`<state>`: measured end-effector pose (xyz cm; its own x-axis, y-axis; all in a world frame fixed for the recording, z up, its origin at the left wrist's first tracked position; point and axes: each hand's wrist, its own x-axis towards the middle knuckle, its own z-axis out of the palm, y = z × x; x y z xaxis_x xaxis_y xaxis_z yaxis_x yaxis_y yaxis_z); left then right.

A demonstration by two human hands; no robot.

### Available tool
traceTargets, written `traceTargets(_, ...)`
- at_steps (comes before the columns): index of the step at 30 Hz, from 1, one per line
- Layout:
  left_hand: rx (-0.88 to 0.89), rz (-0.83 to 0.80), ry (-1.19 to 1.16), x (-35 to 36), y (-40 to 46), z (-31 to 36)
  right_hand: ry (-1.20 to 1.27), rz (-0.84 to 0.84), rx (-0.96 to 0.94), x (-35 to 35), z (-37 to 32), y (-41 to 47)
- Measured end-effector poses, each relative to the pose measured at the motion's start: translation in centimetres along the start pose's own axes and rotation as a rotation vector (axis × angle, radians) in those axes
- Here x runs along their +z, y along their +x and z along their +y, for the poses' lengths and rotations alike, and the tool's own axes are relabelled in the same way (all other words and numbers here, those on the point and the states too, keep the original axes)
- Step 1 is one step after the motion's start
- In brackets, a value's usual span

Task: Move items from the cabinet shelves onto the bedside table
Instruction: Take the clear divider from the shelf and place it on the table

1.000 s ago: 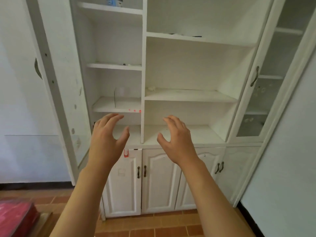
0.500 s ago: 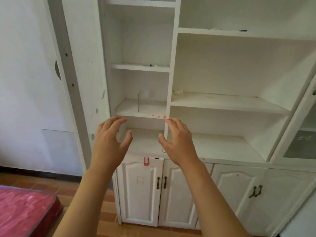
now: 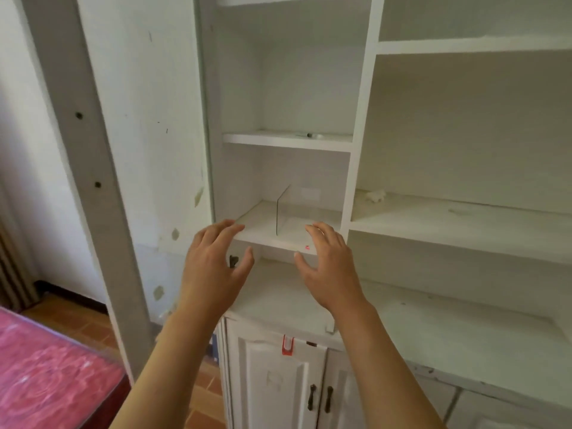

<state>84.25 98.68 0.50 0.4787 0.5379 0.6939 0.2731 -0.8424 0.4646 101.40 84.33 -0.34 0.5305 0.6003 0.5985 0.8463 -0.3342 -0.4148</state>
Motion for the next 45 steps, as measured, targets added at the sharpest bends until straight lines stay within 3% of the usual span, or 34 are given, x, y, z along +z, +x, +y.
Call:
traceTargets(9, -0.029, 0.063, 0.009, 9.6, 5.2, 0.4, -0.051, -0.078, -0.102, 2.5, 7.2, 6.9)
traceTargets(19, 0.004, 0.039, 0.122, 15.8, 10.0, -2.2, -0.069, -0.148, -0.125, 5.6, 10.8, 11.2)
traceTargets(38, 0.038, 0.021, 0.114, 23.6, 20.4, -7.4, -0.121, -0.095, -0.039, 10.0, 12.8, 18.0)
traceTargets(45, 0.083, 0.130, 0.082, 24.2, 20.7, -8.8, -0.154, -0.056, -0.014, 10.9, 13.3, 18.7)
